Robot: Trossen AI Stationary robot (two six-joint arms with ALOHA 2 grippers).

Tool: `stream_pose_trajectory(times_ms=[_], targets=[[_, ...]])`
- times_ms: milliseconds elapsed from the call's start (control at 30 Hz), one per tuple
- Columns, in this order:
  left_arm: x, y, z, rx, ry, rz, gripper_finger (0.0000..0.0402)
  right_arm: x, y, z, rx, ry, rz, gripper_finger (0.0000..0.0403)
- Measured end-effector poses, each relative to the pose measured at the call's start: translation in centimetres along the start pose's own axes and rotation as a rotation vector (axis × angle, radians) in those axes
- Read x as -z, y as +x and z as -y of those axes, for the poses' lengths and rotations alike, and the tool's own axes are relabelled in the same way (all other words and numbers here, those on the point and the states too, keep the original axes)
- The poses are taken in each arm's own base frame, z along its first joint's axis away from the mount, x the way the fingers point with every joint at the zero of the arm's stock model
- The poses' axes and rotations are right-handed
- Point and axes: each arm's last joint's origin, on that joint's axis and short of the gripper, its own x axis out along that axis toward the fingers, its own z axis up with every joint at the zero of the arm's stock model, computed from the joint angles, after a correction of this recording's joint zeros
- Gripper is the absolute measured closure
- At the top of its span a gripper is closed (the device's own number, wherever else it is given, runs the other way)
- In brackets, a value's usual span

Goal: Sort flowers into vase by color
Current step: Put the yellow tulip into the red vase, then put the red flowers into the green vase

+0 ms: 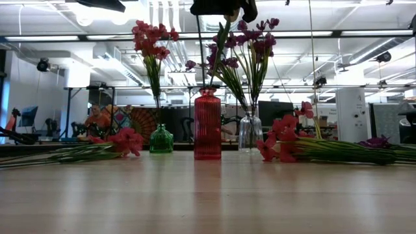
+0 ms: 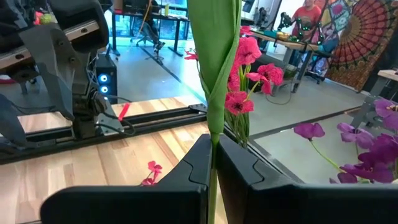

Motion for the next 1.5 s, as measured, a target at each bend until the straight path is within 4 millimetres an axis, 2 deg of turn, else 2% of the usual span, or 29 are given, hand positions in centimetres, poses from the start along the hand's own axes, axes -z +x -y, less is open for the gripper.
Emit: stream_pose_trajectory(times_ms=[600, 1100, 1300, 1500], targets=[[0.0, 0.0, 0.0, 0.000, -0.005, -0.001, 0.0249, 0.3, 0.0, 0.0, 0.000, -0.011, -0.026, 0.0385], [0.1, 0.0, 0.0, 0.000, -0.004, -0.003, 0.0249, 0.4, -0.1, -0.1, -0.002, 0.007, -0.036, 0.0257], [0.1, 0.0, 0.0, 0.000, -0.004, -0.003, 0.0249, 0.4, -0.6, -0.6, -0.020, 0.003, -0.034, 0.0231], [0.1, 0.0, 0.0, 0.000, -0.008, -0.003, 0.0249, 0.0, -1.9, -1.4, -0.061, -0.011, -0.038, 0.0225]])
